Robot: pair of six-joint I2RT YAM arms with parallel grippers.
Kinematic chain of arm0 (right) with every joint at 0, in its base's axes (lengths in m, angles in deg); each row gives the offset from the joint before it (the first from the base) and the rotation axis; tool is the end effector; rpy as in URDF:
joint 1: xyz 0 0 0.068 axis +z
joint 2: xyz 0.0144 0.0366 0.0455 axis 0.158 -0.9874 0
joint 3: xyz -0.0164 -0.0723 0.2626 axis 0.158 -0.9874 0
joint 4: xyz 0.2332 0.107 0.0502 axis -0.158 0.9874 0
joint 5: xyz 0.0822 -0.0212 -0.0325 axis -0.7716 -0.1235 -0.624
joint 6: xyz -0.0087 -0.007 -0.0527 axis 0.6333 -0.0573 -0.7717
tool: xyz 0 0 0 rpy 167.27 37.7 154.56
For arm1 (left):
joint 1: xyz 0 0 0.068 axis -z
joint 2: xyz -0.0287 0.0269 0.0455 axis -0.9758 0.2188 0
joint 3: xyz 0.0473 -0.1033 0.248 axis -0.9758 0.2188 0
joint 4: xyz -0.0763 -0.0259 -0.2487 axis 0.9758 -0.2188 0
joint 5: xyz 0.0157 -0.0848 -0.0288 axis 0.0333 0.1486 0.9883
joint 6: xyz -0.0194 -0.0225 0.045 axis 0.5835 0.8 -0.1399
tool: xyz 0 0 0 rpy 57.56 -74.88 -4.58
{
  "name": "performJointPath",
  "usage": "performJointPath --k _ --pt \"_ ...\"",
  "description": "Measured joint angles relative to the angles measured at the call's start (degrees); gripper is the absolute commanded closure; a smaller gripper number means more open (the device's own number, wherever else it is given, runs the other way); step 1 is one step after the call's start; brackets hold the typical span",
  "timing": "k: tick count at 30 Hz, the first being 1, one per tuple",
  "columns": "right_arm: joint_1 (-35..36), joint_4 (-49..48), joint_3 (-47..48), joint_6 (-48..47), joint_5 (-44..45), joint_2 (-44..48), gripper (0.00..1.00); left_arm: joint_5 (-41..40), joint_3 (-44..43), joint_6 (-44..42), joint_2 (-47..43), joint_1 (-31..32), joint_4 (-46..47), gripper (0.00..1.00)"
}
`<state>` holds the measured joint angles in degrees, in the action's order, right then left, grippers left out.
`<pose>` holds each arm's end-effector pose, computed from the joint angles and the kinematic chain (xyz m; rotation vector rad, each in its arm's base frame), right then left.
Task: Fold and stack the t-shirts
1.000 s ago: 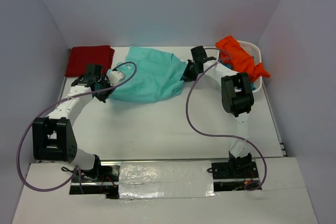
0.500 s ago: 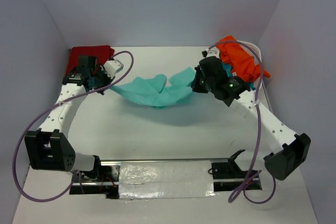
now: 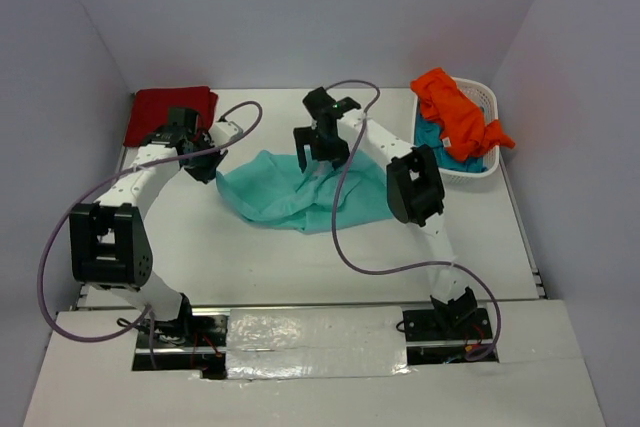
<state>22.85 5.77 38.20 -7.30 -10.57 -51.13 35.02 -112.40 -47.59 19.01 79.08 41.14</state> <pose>0.4209 0.2635 0.1905 -0.3083 2.8130 0.2510 0.3293 -0.0172 0.2620 0.7857 2.3617 -0.0436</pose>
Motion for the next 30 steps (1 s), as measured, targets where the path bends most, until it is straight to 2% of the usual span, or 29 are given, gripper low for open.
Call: performJointPath --k 2,4,5,6,7,8,10,11,12,14,15,16,19,25,30 --pt "-0.5 -0.5 1.9 0.4 -1.5 1.5 0.01 0.0 -0.2 0.3 2.1 0.0 0.1 1.00" --pt "-1.6 -3.7 0.6 0.8 -3.7 5.8 0.08 0.0 -0.7 0.6 3.1 0.0 0.0 1.00" --pt "-2.7 -5.8 -1.4 1.1 -5.1 9.2 0.28 0.0 -1.2 0.8 3.5 0.0 0.1 1.00" --pt "-3.8 -7.9 -4.2 1.1 -5.9 12.4 0.40 0.0 -1.4 1.3 3.6 0.0 0.2 1.00" --pt "-5.1 -9.9 -8.0 1.4 -6.6 16.2 0.60 0.0 -1.6 1.4 3.7 0.0 0.5 1.00" --pt "-6.2 -10.5 -11.2 2.0 -7.2 19.3 0.67 0.0 -1.7 1.5 3.6 0.0 0.7 1.00" --pt "-9.2 -16.0 -21.9 2.7 -9.0 27.5 0.88 -0.1 -1.7 1.6 3.7 0.0 1.2 1.00" --pt "-10.5 -17.3 -26.5 2.9 -9.8 30.7 0.92 0.0 -1.7 1.6 3.7 0.0 1.3 1.00" --pt "-11.7 -19.8 -31.8 3.5 -11.3 33.8 0.93 0.0 -1.7 1.7 3.7 0.0 1.4 1.00" --pt "-13.3 -22.0 -38.9 4.5 -13.5 37.0 0.87 0.0 -1.7 1.8 3.7 0.0 1.6 1.00" --pt "-13.9 -22.3 -40.8 4.7 -14.2 37.3 0.81 0.0 -1.7 1.9 3.7 0.0 1.5 1.00" --pt "-14.3 -22.3 -41.7 4.8 -14.7 36.5 0.68 0.0 -1.7 2.0 3.7 0.0 1.5 1.00" --pt "-15.0 -22.3 -40.7 3.5 -13.8 31.1 0.53 0.0 -1.7 2.8 3.7 0.0 1.5 1.00" --pt "-15.1 -20.2 -35.3 0.8 -9.3 21.6 0.52 0.0 -1.7 3.0 3.7 0.0 1.5 1.00" --pt "-15.1 -19.3 -30.7 -0.3 -6.6 17.2 0.50 0.0 -1.7 3.0 3.7 0.0 1.5 1.00"
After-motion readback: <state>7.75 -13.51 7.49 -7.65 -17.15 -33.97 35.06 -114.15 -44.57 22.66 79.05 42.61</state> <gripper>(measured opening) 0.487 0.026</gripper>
